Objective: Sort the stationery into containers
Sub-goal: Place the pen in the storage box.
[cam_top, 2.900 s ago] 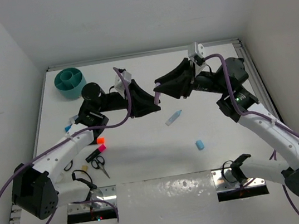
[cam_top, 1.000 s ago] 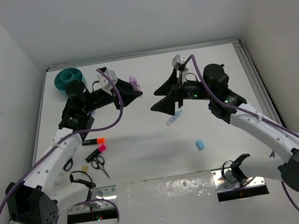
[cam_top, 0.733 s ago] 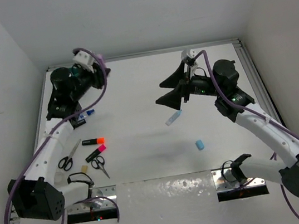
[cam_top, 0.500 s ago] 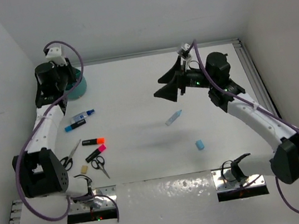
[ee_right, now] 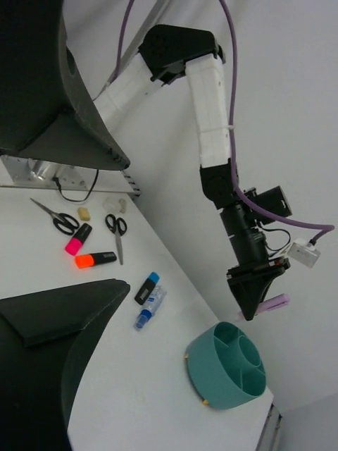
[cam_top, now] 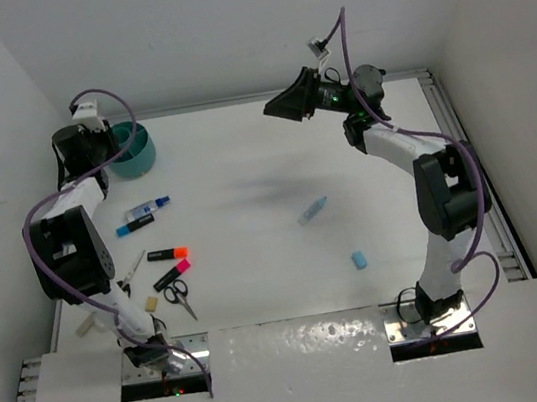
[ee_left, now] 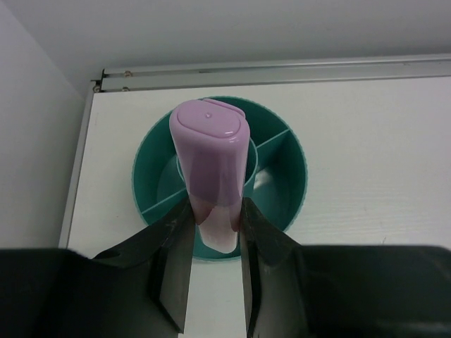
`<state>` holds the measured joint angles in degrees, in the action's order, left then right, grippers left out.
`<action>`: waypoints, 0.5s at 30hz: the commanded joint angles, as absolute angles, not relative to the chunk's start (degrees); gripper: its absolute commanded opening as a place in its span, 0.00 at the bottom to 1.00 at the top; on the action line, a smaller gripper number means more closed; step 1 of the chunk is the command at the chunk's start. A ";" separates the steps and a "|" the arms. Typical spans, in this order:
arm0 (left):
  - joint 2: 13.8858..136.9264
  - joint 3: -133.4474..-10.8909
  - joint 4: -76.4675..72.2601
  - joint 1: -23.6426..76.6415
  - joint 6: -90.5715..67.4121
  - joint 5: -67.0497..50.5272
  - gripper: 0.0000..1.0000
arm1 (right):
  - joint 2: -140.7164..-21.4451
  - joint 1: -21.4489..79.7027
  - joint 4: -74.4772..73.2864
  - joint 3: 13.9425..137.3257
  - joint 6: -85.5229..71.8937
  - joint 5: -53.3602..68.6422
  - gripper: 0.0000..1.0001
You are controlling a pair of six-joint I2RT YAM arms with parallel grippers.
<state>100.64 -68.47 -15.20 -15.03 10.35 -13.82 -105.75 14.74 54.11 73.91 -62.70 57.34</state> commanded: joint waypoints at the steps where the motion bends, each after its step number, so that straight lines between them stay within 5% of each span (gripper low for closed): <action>1: 102.39 -69.00 -24.15 -15.91 12.21 -19.68 0.00 | -106.61 14.68 63.75 77.61 -69.81 59.50 0.61; 9: 107.39 -67.06 -31.02 -15.91 13.45 -19.60 0.00 | -98.53 16.43 18.79 77.61 -32.13 45.63 0.65; 15: 109.77 -66.97 -31.38 -16.35 14.06 -19.60 0.00 | -97.30 16.52 12.57 77.61 -27.86 41.40 0.65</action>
<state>109.06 -67.44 -26.87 -15.86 13.26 -18.28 -98.78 16.38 18.63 76.09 -34.41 45.78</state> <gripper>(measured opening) 0.258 0.647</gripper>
